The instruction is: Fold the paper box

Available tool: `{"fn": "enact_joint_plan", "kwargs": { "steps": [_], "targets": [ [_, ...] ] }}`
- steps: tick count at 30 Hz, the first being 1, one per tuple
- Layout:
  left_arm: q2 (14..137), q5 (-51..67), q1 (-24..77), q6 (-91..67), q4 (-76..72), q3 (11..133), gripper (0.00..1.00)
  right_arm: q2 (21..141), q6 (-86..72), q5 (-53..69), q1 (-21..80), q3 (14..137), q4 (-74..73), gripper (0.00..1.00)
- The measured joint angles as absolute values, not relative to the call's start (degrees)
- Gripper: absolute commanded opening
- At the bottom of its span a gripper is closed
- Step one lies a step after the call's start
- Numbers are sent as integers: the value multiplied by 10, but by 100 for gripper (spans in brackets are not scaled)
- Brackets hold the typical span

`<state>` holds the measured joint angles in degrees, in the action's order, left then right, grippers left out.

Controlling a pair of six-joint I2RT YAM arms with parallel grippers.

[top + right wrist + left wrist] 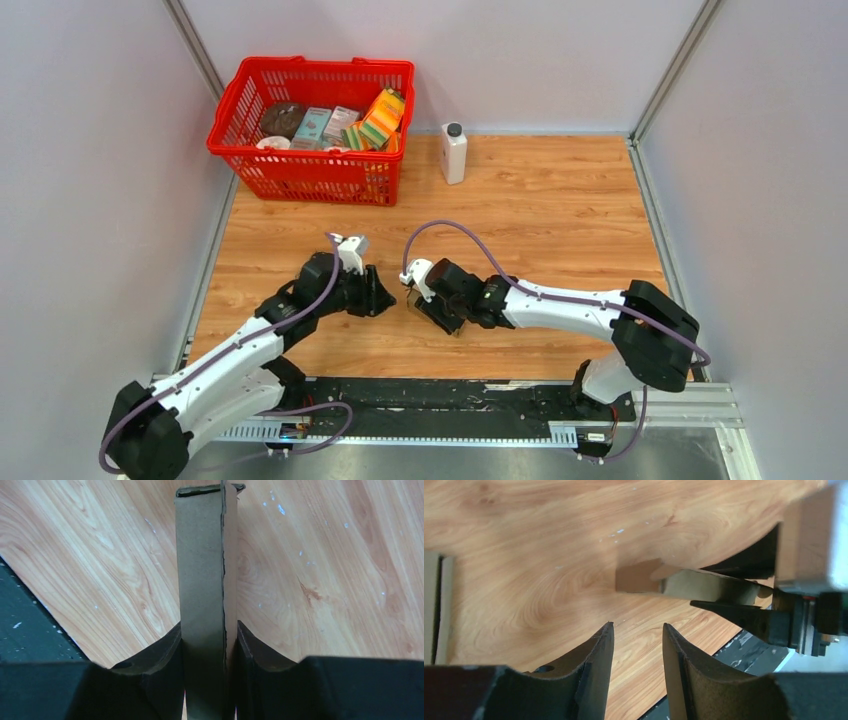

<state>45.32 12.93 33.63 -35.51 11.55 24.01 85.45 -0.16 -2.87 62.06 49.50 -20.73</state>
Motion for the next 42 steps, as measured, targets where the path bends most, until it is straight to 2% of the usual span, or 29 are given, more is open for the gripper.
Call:
{"fn": "enact_joint_plan", "kwargs": {
  "steps": [5, 9, 16, 28, 31, 33, 42],
  "targets": [
    [512, 106, 383, -297, 109, 296, 50, 859, -2, 10, 599, 500, -204, 34],
    [535, 100, 384, -277, 81, 310, 54, 855, -2, 33, 589, 494, -192, 33],
    [602, 119, 385, -255, 66, 329, 54, 846, -2, 56, 582, 481, -174, 33],
    [643, 145, 385, -235, 58, 352, 34, 845, -2, 67, 581, 479, -169, 29],
    [649, 152, 385, -234, 57, 353, 27, 845, -2, 68, 580, 479, -169, 29],
    [650, 154, 385, -234, 56, 353, 18, 845, -2, 69, 580, 479, -169, 29],
    [650, 156, 394, -236, 48, 353, 6, 845, -3, 70, 580, 479, -169, 27]
  ]
}}
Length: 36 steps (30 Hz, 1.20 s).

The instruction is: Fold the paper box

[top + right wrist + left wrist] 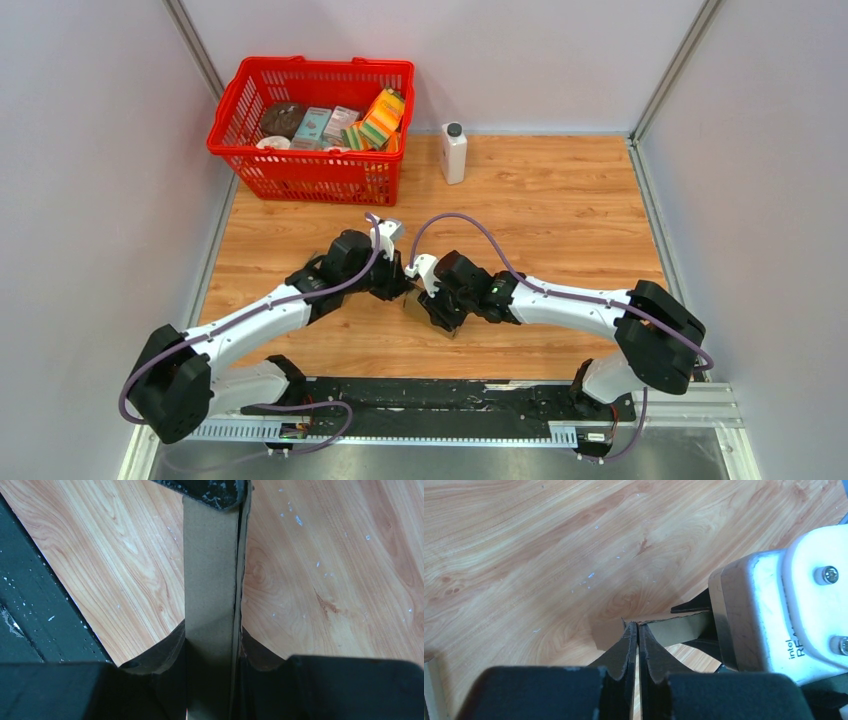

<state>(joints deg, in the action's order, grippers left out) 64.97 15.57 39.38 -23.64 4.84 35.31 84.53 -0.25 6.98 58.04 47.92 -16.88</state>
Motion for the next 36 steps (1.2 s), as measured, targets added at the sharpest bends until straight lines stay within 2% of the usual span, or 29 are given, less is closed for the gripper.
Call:
{"fn": "enact_joint_plan", "kwargs": {
  "steps": [7, 25, 32, 36],
  "targets": [
    [640, 129, 406, -232, 54, 352, 0, 845, -3, 70, 580, 479, -168, 30],
    [571, 43, 446, -223, -29, 266, 0, 845, -1, 55, 585, 479, -168, 32],
    [568, 40, 446, -215, -36, 257, 0, 846, -1, 49, 586, 478, -164, 38],
    [567, 37, 446, -217, -57, 236, 0, 846, -2, 41, 586, 478, -161, 46]
  ]
}}
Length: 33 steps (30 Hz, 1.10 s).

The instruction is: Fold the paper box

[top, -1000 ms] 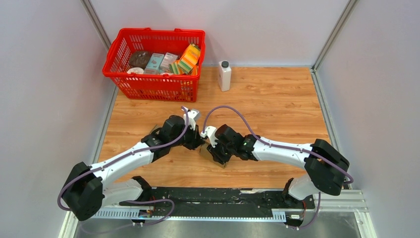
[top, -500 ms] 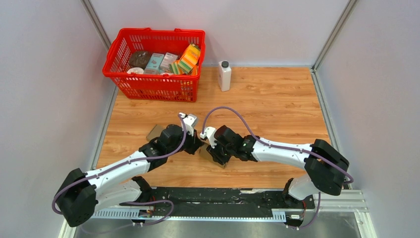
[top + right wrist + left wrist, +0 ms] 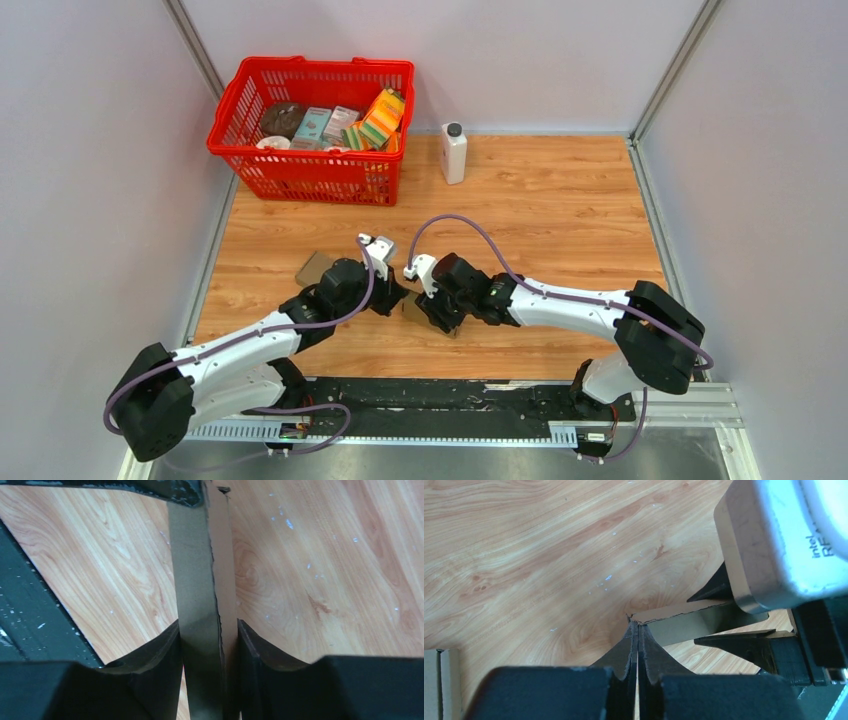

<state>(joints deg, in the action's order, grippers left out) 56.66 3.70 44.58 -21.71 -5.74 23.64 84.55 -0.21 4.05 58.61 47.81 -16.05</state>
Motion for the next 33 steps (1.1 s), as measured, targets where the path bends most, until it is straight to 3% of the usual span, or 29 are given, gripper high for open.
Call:
{"fn": "enact_joint_plan", "kwargs": {
  "steps": [5, 11, 16, 22, 25, 26, 27, 33],
  "targets": [
    [559, 29, 446, -221, -80, 220, 0, 846, -9, 8, 583, 477, -164, 60],
    [558, 25, 446, -231, -94, 213, 0, 830, -51, -6, 582, 477, -195, 71],
    [558, 25, 450, -241, -93, 213, 0, 749, -143, -11, 582, 481, -269, 76],
    [555, 25, 454, -255, -84, 215, 0, 660, -273, -38, 579, 508, -364, 61],
    [554, 22, 458, -262, -74, 220, 0, 645, -316, -47, 578, 508, -397, 47],
    [554, 22, 459, -263, -71, 221, 0, 644, -328, -51, 578, 508, -406, 37],
    [554, 20, 461, -266, -70, 221, 0, 645, -334, -55, 578, 508, -413, 32],
    [554, 13, 465, -269, -68, 222, 0, 661, -340, -67, 578, 508, -422, 30]
  ]
}}
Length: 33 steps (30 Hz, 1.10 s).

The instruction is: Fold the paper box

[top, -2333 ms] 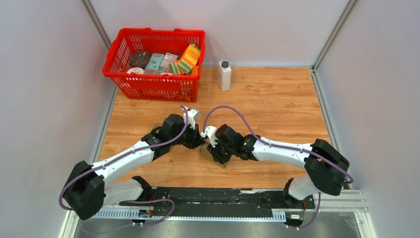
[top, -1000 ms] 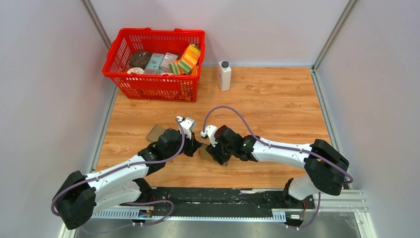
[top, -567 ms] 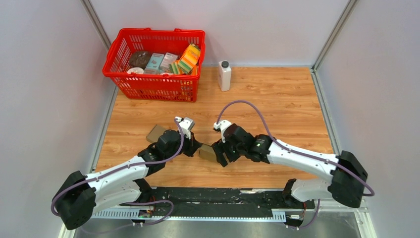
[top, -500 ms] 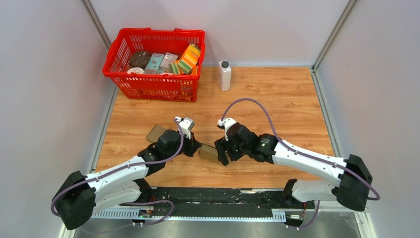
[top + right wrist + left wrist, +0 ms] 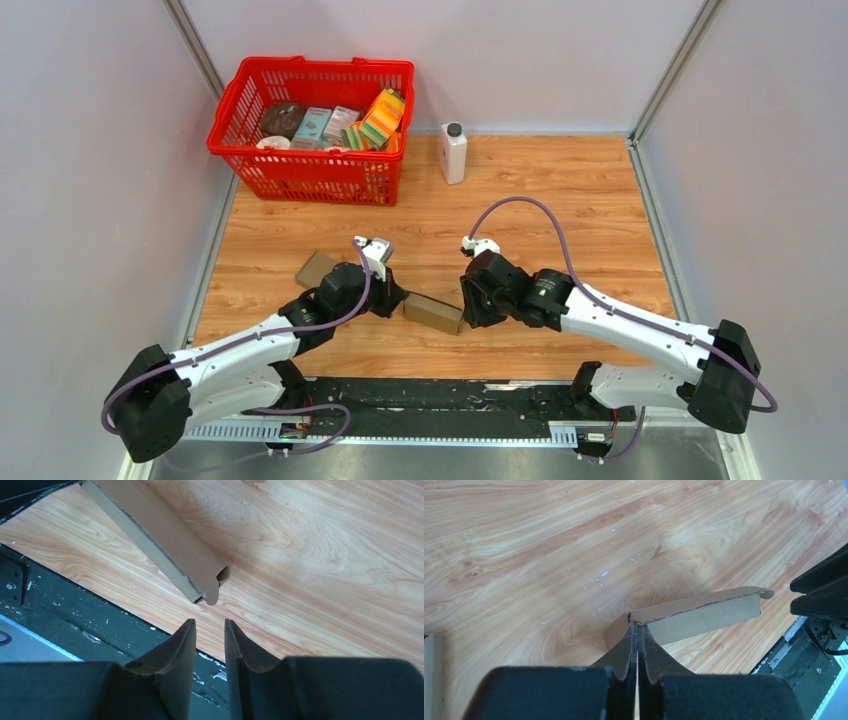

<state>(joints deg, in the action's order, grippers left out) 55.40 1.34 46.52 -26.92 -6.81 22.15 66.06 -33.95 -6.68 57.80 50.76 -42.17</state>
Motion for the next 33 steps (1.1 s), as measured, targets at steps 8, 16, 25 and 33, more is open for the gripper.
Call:
{"fn": "enact_joint_plan", "kwargs": {
  "steps": [8, 16, 25, 33],
  "targets": [
    [547, 9, 470, -269, -60, 222, 0, 693, -319, -77, 577, 507, -406, 32],
    [547, 5, 475, -272, -59, 222, 0, 720, -316, -88, 576, 512, -395, 28],
    [547, -5, 483, -278, -58, 222, 0, 732, -330, -91, 571, 526, -392, 2],
    [549, -21, 494, -283, -56, 224, 0, 742, -362, -84, 567, 541, -413, 0]
  ]
}}
